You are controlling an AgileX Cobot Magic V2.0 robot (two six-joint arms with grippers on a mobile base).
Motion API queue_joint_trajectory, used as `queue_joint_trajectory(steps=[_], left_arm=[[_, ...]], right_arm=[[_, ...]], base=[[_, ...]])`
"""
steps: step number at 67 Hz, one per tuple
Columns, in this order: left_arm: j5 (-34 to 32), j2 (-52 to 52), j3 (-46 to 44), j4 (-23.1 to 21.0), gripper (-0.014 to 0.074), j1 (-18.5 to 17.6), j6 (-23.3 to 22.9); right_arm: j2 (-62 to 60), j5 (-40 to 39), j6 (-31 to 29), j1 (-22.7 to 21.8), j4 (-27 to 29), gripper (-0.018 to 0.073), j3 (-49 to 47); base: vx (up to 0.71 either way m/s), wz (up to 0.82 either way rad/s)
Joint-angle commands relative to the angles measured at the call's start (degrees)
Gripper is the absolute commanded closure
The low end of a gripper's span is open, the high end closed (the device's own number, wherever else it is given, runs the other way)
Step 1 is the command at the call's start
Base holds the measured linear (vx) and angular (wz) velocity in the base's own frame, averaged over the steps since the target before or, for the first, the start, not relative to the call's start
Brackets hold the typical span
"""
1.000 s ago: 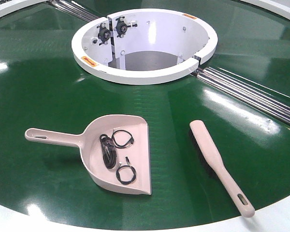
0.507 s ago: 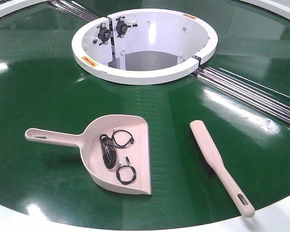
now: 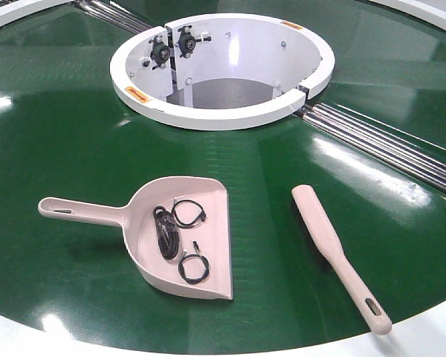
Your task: Clean and inspect green conveyor with broom and dustpan
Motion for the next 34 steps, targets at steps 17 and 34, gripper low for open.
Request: queue_joint_trajectory(steps=[17, 34], left_arm=[[-4.03, -0.82, 1.04, -0.55, 0.0603, 0.07, -0.51], [-4.03, -0.82, 1.04, -0.55, 0.0603, 0.07, -0.51]], right_arm=[[-0.39, -4.01, -0.1, -0.28, 0.09, 0.0563, 1.0], [-0.39, -4.01, -0.1, -0.28, 0.09, 0.0563, 1.0]], base=[[0.0, 0.0], [0.0, 0.0]])
